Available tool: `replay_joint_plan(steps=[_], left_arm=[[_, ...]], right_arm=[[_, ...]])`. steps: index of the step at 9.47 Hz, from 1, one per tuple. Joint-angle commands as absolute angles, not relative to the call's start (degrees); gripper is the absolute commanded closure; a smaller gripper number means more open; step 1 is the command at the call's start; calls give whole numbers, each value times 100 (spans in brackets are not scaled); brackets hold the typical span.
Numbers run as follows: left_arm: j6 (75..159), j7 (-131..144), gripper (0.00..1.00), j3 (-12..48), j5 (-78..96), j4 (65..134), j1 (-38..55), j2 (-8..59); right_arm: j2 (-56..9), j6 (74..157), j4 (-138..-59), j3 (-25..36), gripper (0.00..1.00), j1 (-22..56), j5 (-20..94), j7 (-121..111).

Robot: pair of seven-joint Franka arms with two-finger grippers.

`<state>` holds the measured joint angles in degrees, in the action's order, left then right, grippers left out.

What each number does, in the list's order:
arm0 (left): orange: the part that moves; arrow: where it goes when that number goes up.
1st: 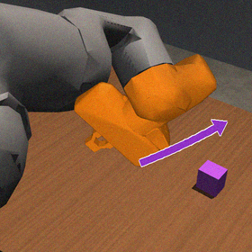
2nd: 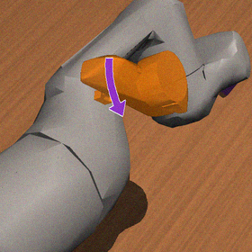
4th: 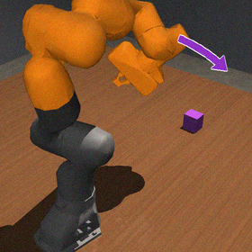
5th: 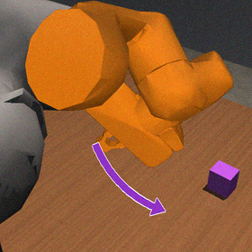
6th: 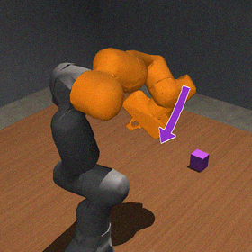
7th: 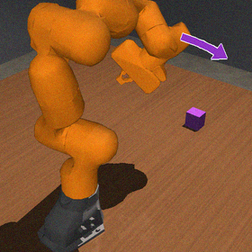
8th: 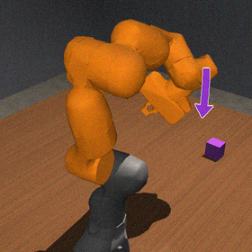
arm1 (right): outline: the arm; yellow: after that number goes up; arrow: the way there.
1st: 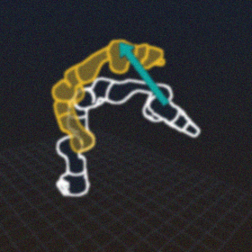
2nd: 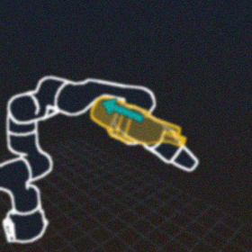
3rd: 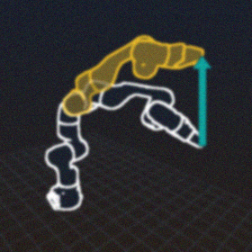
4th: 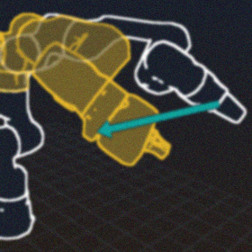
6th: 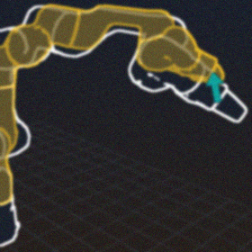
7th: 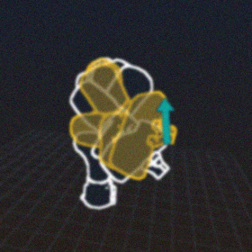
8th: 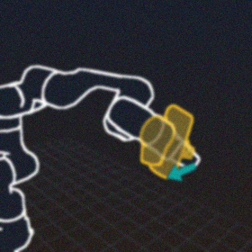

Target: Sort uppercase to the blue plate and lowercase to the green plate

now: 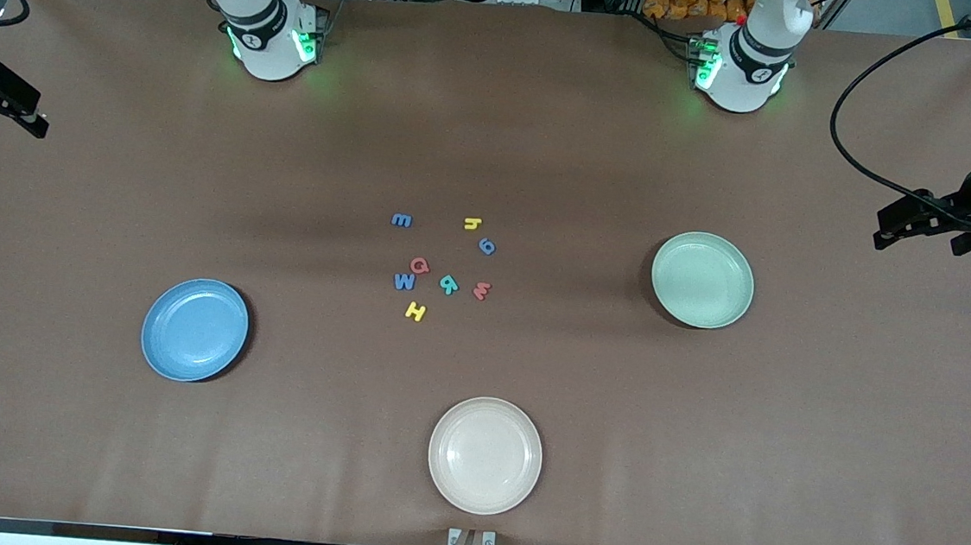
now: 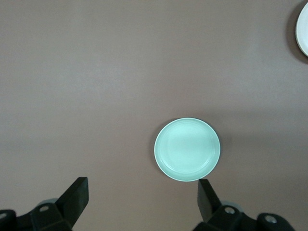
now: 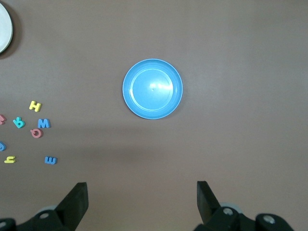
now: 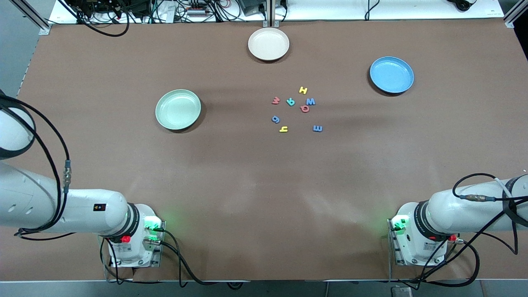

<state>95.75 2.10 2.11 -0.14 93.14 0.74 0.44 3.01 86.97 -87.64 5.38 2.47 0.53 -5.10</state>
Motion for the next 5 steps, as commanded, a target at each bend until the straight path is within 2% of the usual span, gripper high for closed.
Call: replay_joint_plan(steps=[1, 5], left_arm=[[9466, 123, 0, 229, -150, 9211, 1, 70], [9466, 123, 0, 255, -158, 9176, -9, 79]], right_arm=[[237, 8648, -8596, 492, 0, 220, -35, -457], [229, 8648, -8578, 483, 0, 220, -44, -457]])
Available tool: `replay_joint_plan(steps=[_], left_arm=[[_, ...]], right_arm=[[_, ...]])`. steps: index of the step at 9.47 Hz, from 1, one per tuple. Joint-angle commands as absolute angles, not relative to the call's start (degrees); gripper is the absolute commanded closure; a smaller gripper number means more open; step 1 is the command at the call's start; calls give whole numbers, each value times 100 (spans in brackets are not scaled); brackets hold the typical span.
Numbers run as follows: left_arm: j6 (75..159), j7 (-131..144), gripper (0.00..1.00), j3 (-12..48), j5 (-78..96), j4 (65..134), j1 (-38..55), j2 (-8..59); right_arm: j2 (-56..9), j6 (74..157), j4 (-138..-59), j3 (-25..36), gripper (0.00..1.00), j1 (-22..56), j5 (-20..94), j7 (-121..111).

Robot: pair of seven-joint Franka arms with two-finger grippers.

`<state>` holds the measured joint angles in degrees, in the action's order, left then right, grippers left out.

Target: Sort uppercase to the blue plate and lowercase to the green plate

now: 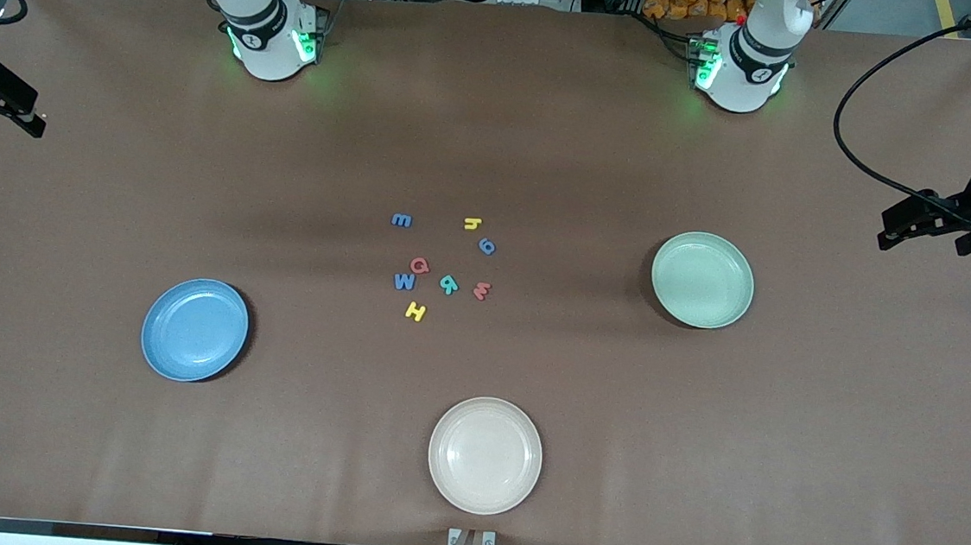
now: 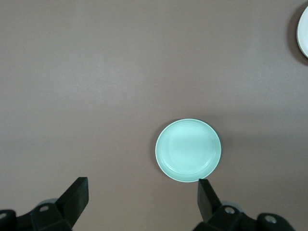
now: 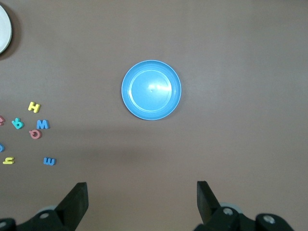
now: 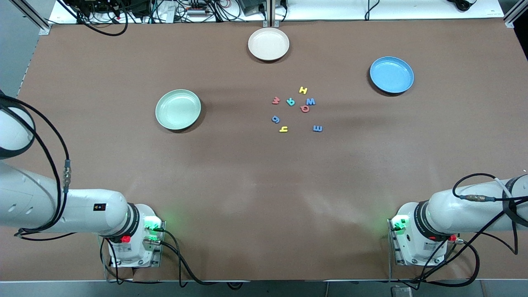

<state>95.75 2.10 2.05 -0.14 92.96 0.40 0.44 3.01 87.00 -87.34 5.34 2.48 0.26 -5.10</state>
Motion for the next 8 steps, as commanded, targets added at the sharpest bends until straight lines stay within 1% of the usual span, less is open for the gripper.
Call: replay_joint_plan(steps=[1, 5, 6, 8], left_arm=[[9466, 140, 0, 264, -176, 9184, 78, 79], [9395, 542, 0, 422, 43, 9141, 114, 175], [9396, 1337, 0, 518, 314, 9123, 236, 263], [9439, 2115, 0, 746, 492, 9106, 770, 596]], right_arm=[[229, 8648, -8578, 483, 0, 220, -44, -457], [220, 8640, -8587, 483, 0, 220, -26, -457], [220, 8640, -8587, 483, 0, 220, -26, -457], [211, 8648, -8587, 475, 0, 228, -26, -440]])
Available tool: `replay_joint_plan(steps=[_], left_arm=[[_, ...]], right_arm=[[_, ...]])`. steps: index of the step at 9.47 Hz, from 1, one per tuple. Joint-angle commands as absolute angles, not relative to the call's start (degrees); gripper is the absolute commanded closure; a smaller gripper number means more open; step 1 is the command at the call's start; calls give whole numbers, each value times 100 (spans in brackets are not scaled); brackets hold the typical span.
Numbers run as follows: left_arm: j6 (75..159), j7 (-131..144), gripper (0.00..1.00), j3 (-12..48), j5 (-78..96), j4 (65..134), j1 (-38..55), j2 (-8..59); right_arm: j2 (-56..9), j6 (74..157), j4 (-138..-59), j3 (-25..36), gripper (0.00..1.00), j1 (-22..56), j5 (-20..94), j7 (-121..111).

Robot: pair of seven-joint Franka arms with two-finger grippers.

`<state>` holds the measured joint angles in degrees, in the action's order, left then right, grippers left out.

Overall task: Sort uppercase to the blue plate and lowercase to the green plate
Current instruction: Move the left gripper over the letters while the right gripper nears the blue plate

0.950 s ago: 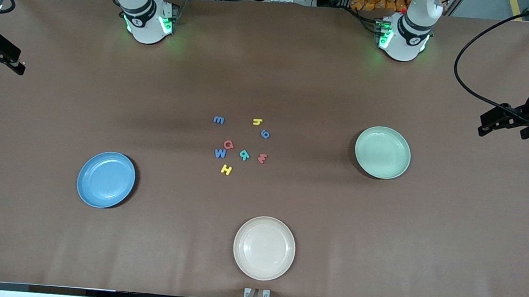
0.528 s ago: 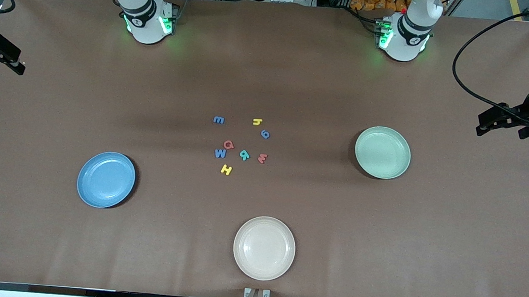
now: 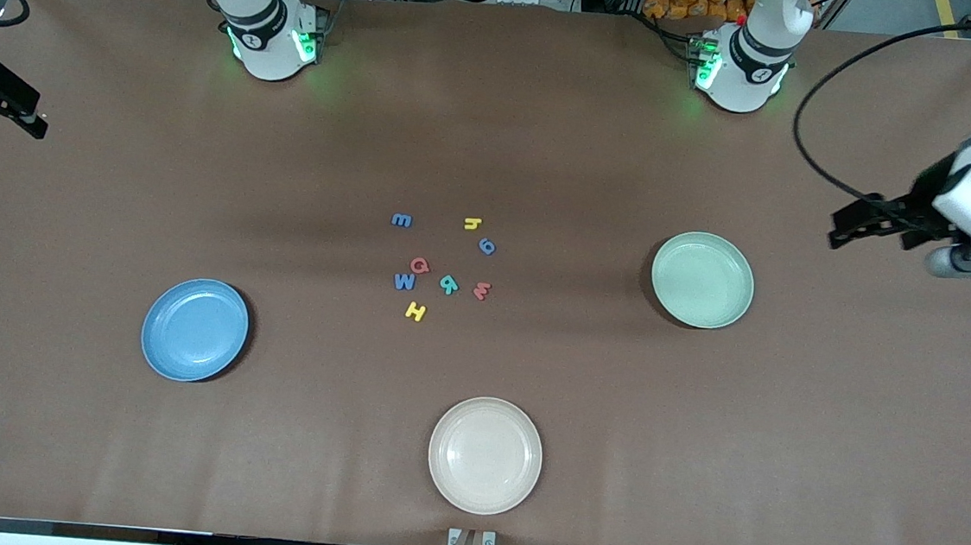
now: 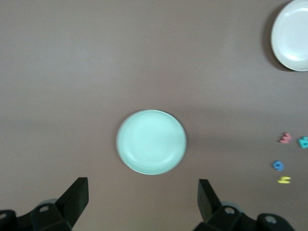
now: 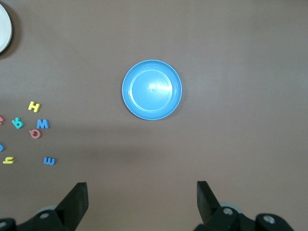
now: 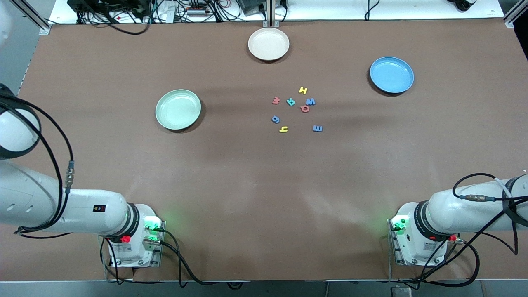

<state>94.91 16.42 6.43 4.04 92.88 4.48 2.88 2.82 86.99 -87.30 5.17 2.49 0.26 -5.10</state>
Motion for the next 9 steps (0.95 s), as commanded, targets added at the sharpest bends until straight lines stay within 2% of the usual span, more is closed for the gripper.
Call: replay_joint_plan(steps=[1, 4, 7, 9], left_arm=[[9570, 2684, 0, 817, 518, 8949, 1200, 815], [9965, 4336, 0, 826, 527, 8517, 2238, 1597], [10800, 5289, 0, 809, 493, 8499, 3065, 2589], [11282, 5509, 0, 826, 588, 8412, 3111, 2995]], right_arm=[[194, 8666, -8587, 475, 0, 229, -26, -431], [54, 8701, -8666, 483, 0, 220, -18, -396], [-420, 8998, -8788, 483, 0, 185, 52, -369], [-518, 9472, -9252, 483, 0, 220, 61, -369]])
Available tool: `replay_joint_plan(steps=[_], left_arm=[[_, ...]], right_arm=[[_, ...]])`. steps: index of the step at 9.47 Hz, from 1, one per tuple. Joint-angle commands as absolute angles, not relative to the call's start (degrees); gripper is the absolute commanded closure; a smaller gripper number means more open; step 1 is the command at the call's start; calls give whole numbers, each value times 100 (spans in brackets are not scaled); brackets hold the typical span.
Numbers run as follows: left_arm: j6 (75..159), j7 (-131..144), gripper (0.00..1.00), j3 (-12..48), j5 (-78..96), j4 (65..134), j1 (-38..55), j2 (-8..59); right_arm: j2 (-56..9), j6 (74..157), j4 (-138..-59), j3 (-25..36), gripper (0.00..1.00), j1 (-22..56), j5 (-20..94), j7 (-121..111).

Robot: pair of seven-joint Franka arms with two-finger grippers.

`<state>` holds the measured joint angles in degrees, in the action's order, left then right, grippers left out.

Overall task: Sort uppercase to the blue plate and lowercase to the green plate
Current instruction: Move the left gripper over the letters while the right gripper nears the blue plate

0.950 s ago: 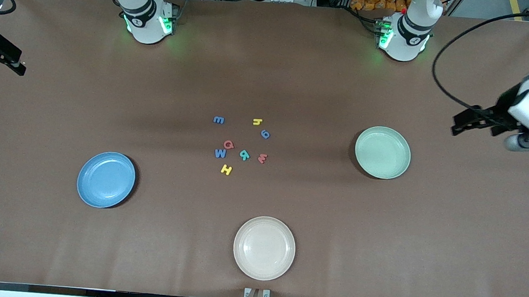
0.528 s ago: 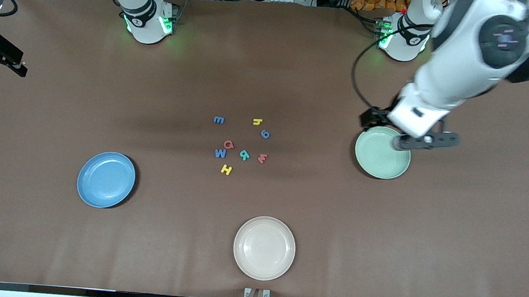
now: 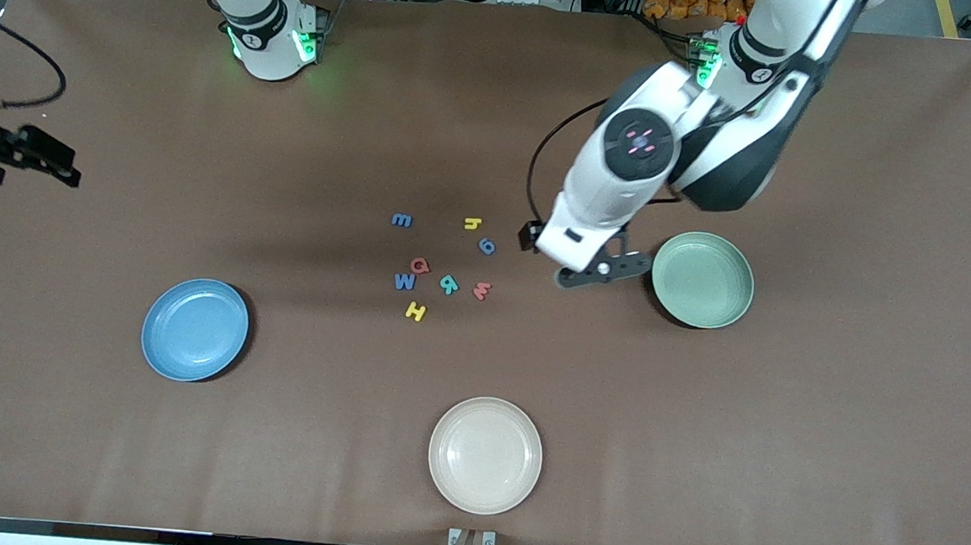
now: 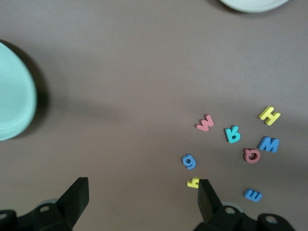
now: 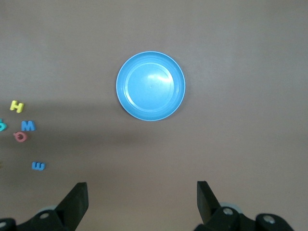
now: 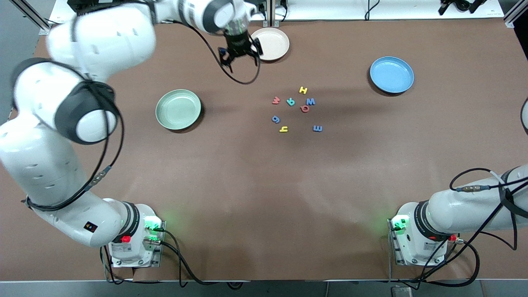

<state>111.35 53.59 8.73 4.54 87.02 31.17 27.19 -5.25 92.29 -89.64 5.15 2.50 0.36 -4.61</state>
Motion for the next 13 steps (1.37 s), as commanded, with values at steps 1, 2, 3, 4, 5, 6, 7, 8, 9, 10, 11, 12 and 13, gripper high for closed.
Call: replay_joint_plan(steps=[1, 2, 3, 4, 5, 6, 7, 8, 9, 10, 11, 12, 13], left_arm=[[11694, 5789, 0, 817, 676, 8376, 3129, 3293], [12168, 6244, 0, 817, 668, 8315, 3146, 3644], [12486, 6519, 0, 756, 642, 8210, 3321, 3908], [12768, 6809, 0, 738, 633, 8183, 3348, 4042], [13188, 7081, 0, 721, 624, 8157, 3383, 4252], [13479, 7328, 0, 555, 520, 8026, 3567, 4463], [13474, 7330, 0, 249, 231, 8007, 3908, 4578], [13474, 7321, 0, 55, -163, 8024, 4216, 4631], [13474, 7321, 0, 35, -402, 8016, 4297, 4710], [13474, 7321, 0, 26, -770, 8016, 4489, 4850], [13465, 7330, 0, 35, -939, 8016, 4526, 4939], [13465, 7321, 0, 26, -949, 8007, 4535, 5009], [13474, 7321, 0, 26, -941, 7963, 4553, 5027]], right_arm=[[-519, 9649, -9472, 483, 0, 202, 53, -369], [-553, 9694, -9605, 483, 0, 176, 53, -378], [-554, 9694, -9754, 492, 0, 158, 53, -378], [-597, 9738, -9817, 501, 0, 106, 53, -378], [-737, 9773, -9826, 501, 0, 18, 53, -378], [-886, 9852, -9826, 501, 0, 26, 53, -369], [-1044, 9957, -9870, 501, 0, 35, 53, -360], [-1150, 10106, -9931, 501, 0, 26, 61, -352], [-1264, 10177, -9932, 492, 0, 44, 79, -186], [-1379, 10256, -9940, 492, 0, 131, 88, 33], [-1484, 10274, -9932, 483, 0, 245, 131, 366], [-1529, 10274, -9932, 492, 0, 272, 236, 587], [-1555, 10257, -9923, 492, 0, 238, 446, 754]])
